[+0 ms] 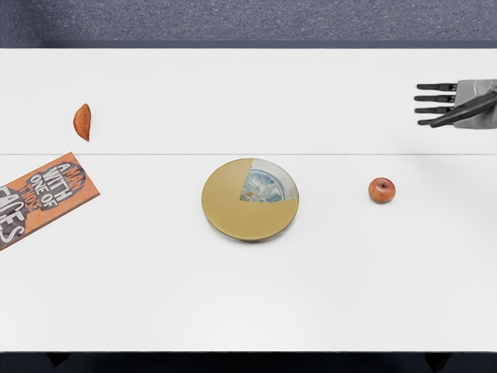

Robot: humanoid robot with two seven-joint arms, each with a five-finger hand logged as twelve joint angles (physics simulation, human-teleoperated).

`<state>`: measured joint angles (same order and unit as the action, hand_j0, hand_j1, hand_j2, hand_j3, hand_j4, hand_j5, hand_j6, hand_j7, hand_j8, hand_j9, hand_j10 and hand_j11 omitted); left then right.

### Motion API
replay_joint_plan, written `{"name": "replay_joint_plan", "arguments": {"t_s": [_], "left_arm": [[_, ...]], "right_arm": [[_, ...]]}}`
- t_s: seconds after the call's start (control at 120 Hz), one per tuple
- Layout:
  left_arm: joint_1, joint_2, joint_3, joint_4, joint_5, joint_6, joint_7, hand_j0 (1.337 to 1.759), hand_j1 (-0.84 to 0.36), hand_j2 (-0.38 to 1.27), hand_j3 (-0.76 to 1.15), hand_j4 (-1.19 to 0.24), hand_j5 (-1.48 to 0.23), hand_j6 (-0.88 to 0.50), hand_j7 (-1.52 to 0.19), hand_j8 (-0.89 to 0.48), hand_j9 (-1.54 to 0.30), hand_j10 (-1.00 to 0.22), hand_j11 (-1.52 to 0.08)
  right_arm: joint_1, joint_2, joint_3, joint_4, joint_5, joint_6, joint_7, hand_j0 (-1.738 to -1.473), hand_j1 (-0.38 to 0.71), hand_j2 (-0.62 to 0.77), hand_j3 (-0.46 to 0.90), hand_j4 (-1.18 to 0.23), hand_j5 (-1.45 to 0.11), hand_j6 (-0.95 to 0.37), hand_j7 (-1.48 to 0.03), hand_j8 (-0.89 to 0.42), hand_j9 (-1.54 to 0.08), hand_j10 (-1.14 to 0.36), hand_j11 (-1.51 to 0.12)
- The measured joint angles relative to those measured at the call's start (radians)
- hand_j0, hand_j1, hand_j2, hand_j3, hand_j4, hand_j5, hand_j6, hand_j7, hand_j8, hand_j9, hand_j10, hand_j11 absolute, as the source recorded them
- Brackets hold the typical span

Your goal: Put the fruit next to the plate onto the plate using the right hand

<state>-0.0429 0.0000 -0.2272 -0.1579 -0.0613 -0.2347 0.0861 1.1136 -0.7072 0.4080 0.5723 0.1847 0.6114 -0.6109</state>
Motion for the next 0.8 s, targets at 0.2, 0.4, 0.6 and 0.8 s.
{"name": "replay_joint_plan", "arguments": {"t_s": [0.2, 0.4, 0.6, 0.8], "left_arm": [[0.003, 0.0, -0.002, 0.0, -0.001, 0.0, 0.0, 1.658, 0.35, 0.0, 0.0, 0.0, 0.0, 0.0, 0.0, 0.0, 0.0, 0.0, 0.0], [0.005, 0.0, -0.004, 0.0, -0.001, 0.0, 0.0, 1.658, 0.35, 0.0, 0.0, 0.0, 0.0, 0.0, 0.0, 0.0, 0.0, 0.0, 0.0], [0.005, 0.0, -0.001, 0.0, -0.002, 0.0, 0.0, 1.658, 0.35, 0.0, 0.0, 0.0, 0.0, 0.0, 0.0, 0.0, 0.0, 0.0, 0.0], [0.005, 0.0, 0.0, 0.0, -0.002, 0.0, 0.0, 1.658, 0.35, 0.0, 0.0, 0.0, 0.0, 0.0, 0.0, 0.0, 0.0, 0.0, 0.0]], "right_arm": [[0.006, -0.009, -0.002, 0.015, -0.001, 0.0, 0.0, -1.658, -0.35, 0.0, 0.0, 0.0, 0.0, 0.0, 0.0, 0.0, 0.0, 0.0, 0.0], [0.039, 0.015, -0.022, 0.019, -0.031, 0.0, 0.0, -1.658, -0.35, 0.0, 0.0, 0.0, 0.0, 0.0, 0.0, 0.0, 0.0, 0.0, 0.0], [0.126, 0.033, -0.068, 0.166, -0.249, 0.0, 0.0, -1.658, -0.32, 0.0, 0.0, -0.02, -0.03, -0.02, -0.03, -0.02, -0.03, -0.02, -0.03], [0.266, 0.038, -0.283, 0.436, -0.426, 0.0, 0.0, -1.658, -0.28, -0.01, 0.0, -0.06, -0.08, -0.06, -0.08, -0.06, -0.08, -0.06, -0.08]]}}
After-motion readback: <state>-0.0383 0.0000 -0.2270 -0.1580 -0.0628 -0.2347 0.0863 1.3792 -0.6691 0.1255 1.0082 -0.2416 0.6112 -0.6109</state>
